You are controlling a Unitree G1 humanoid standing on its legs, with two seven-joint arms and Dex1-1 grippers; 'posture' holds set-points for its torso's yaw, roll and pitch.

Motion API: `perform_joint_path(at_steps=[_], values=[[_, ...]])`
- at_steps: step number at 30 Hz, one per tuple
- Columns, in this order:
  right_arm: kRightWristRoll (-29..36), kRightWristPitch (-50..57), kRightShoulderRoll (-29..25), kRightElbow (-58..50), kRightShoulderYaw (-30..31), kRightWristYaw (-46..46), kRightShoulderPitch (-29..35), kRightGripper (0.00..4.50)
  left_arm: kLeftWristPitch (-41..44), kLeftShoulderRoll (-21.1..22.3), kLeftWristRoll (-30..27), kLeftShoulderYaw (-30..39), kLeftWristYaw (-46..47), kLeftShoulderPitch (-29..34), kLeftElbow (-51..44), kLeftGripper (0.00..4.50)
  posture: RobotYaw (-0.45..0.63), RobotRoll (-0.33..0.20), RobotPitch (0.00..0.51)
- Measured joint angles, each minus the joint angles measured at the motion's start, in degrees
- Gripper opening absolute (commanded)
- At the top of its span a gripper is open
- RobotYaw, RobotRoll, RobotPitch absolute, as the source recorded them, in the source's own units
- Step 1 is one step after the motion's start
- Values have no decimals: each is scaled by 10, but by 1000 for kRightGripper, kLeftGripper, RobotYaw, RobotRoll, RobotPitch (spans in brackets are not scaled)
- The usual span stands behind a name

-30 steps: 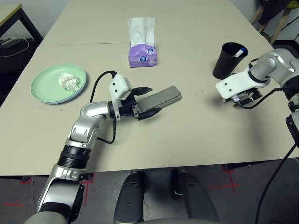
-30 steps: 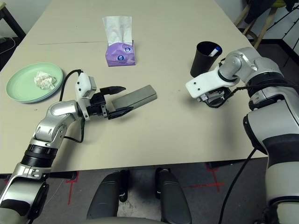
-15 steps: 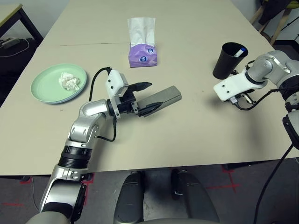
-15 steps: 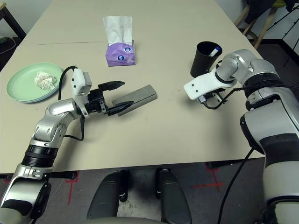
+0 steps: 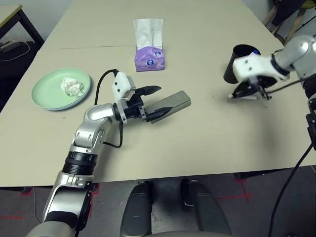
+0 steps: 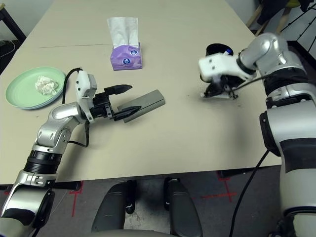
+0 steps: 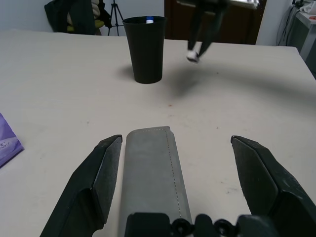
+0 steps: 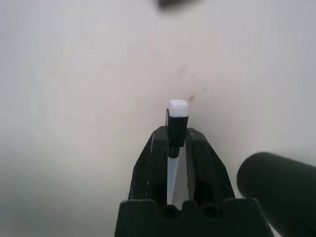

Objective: Organize and tidy the items on the table.

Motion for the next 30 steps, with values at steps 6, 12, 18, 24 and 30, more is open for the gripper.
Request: perform_joint_path(at_steps=[6,12,18,24,30], values=[[110,202,1,-157,-109,-64,85,364,-5,-4,1,0,-2,-10,22,4500,75,0,168],[225,346,62,-351,-246,-261,193,364,-6,-14,1,1,10,-11,24,4500,57,0,166],[286,364,130,-468,-307,-423,248,364,-6,-14,2,2,11,-13,32,4500,46,0,160],[305,354,163,-511,-303,-493,273,364,-12,-14,2,2,11,-25,43,4500,50,0,157],[298,248,179,-505,-316,-598,268,364,-14,-14,3,2,11,-25,44,4500,51,0,159]])
